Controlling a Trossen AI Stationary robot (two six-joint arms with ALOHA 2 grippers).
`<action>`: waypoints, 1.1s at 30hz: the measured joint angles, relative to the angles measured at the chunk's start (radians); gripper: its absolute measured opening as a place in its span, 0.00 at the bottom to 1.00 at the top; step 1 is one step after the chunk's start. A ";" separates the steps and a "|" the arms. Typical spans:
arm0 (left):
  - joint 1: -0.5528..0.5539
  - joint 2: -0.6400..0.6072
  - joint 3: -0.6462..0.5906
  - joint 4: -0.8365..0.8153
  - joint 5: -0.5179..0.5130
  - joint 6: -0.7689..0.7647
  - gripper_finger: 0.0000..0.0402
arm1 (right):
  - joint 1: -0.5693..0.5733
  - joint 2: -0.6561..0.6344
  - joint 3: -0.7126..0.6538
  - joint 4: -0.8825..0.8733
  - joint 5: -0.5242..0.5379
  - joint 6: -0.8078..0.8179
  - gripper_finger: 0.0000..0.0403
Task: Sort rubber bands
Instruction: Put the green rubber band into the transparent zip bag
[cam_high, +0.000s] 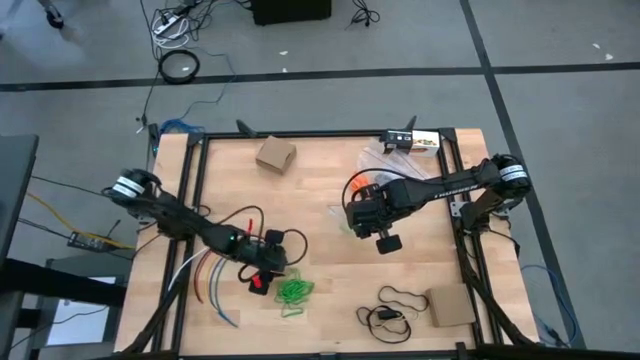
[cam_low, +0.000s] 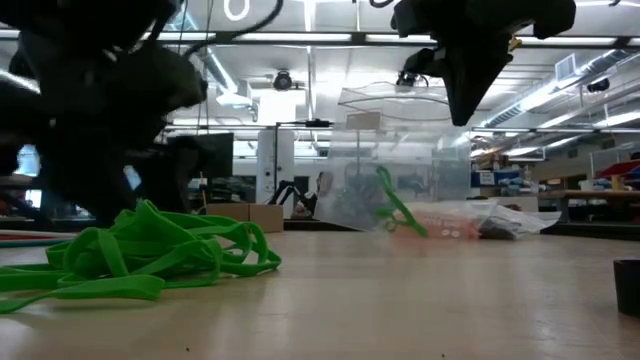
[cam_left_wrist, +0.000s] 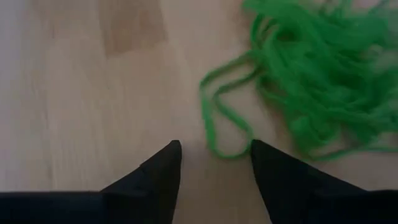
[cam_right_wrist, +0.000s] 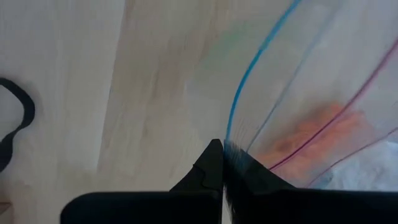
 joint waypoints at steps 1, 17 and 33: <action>0.000 0.017 0.000 0.011 -0.013 -0.004 0.49 | 0.000 0.000 0.000 0.001 0.000 0.000 0.00; -0.001 0.041 0.133 -0.205 -0.065 0.125 0.01 | 0.000 0.000 0.000 0.029 -0.002 -0.005 0.00; 0.157 -0.122 0.581 -0.504 -0.322 0.507 0.00 | -0.001 0.000 0.000 0.059 -0.002 -0.007 0.00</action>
